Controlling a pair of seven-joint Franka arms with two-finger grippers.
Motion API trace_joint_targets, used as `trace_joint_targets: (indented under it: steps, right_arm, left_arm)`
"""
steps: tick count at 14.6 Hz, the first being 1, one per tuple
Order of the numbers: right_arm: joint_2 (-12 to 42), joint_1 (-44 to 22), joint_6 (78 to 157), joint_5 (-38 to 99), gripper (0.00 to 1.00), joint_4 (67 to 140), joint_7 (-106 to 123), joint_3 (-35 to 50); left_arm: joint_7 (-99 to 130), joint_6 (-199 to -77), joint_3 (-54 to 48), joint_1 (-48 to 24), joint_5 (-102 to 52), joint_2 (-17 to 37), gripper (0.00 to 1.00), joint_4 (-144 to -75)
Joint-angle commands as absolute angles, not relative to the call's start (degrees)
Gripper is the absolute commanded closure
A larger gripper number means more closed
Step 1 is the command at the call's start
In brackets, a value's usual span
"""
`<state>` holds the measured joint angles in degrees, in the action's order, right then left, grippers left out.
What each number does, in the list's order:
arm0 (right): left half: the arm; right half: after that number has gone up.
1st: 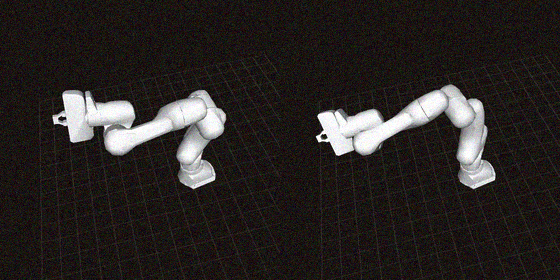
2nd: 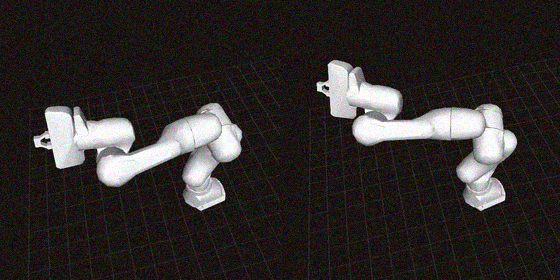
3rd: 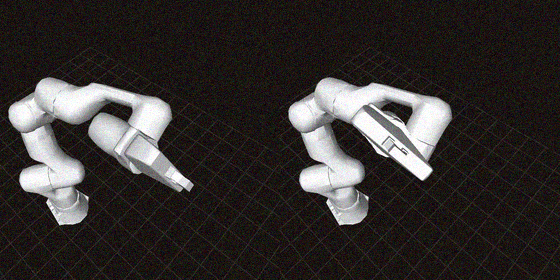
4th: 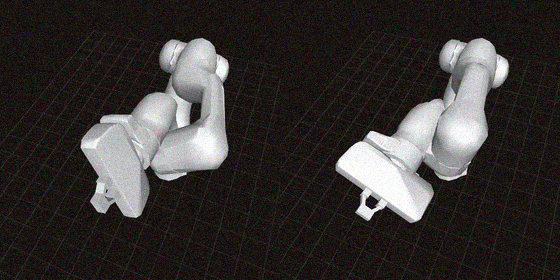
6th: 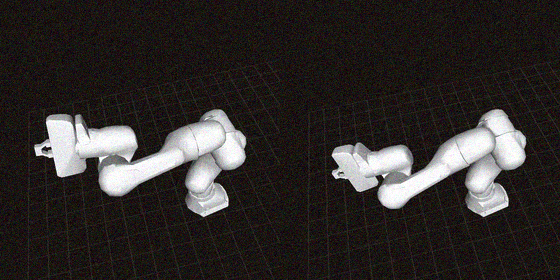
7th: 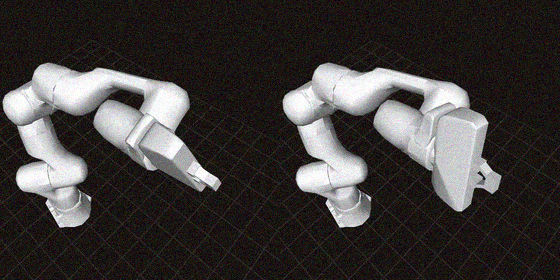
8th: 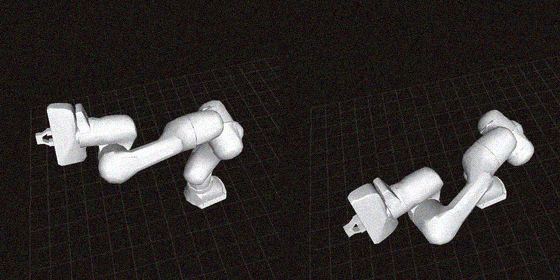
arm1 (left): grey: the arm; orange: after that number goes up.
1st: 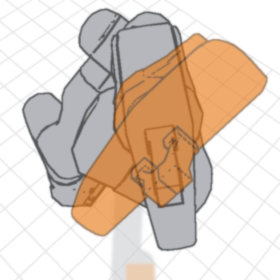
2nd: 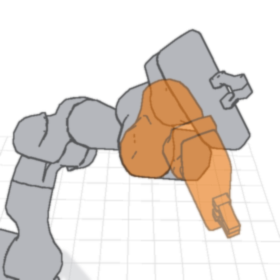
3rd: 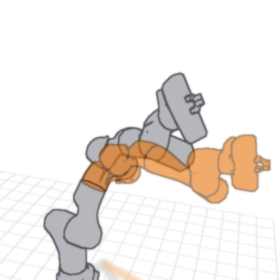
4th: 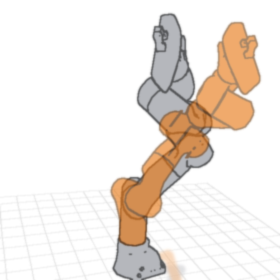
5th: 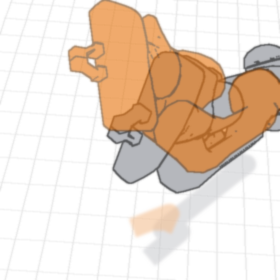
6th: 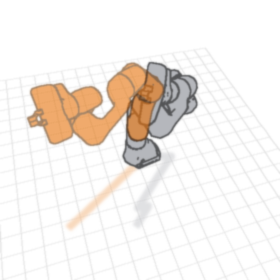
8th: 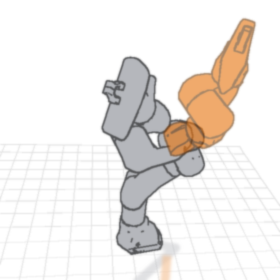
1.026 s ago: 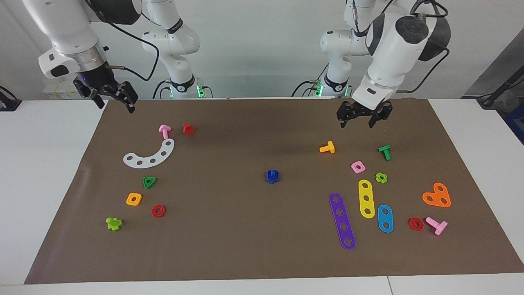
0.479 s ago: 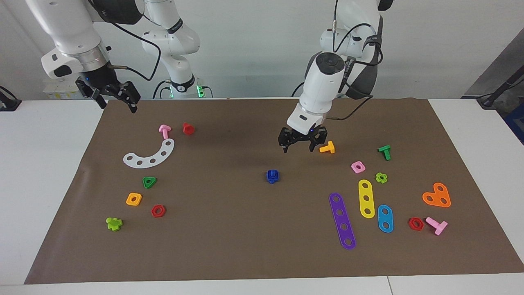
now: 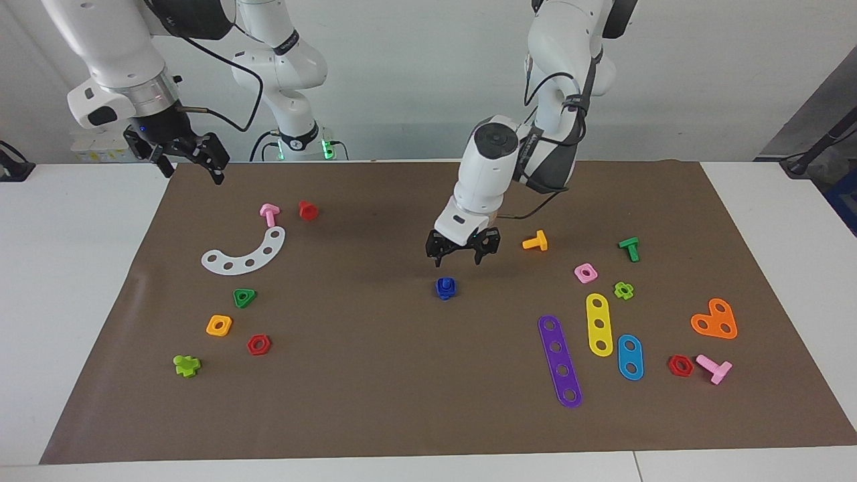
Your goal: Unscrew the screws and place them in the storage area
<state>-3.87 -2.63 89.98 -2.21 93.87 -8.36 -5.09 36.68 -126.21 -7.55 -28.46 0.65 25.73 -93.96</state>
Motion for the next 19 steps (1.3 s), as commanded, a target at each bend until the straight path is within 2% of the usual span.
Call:
trace_joint_targets:
  steps: [1, 10, 19]
  right_arm:
    - [-4.48, -2.11, 90.44, -1.05, 0.00, 94.30, -7.91, -5.01]
    - [-4.48, -2.46, 90.00, -1.05, 0.00, 94.22, -7.65, -5.01]
    - [-4.57, -2.46, 89.91, -1.05, 0.00, 94.22, -7.47, -5.01]
  left_arm:
    - [37.09, -128.23, -6.59, -29.53, 2.02, 27.25, 0.10, -93.25]
    - [34.37, -131.75, -6.77, -30.59, 5.19, 29.70, 0.15, -96.15]
    - [33.31, -128.33, -7.03, -30.94, 5.10, 29.88, 0.25, -95.98]
